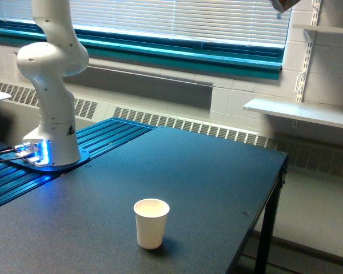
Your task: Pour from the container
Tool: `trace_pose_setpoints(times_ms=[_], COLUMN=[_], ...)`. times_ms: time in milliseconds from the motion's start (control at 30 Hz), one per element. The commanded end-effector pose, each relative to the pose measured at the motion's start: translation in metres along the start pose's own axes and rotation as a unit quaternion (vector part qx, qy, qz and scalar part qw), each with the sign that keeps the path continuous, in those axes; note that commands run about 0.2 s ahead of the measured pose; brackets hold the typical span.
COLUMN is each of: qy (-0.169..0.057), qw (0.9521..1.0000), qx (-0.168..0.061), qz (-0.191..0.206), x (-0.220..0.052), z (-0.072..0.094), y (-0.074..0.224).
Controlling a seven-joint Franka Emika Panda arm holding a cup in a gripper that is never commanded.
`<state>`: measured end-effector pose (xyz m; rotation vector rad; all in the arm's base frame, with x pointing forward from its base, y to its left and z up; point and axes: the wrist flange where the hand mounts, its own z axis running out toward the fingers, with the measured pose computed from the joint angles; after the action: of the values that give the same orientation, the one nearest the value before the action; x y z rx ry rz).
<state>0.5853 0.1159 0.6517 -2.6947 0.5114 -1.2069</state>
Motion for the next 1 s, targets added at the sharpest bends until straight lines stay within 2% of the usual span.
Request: trace_pose_setpoints(times_ms=[33,600,1000], qy=[0.012,0.018,0.019], qw=[0.9997,0.9958,0.9904], qx=[-0.015,-0.054,-0.075], qz=[0.016,0.072,0.115], x=[0.005,0.0,-0.014], z=[-0.001,0.006,-0.003], y=[0.024,0.101,0.153])
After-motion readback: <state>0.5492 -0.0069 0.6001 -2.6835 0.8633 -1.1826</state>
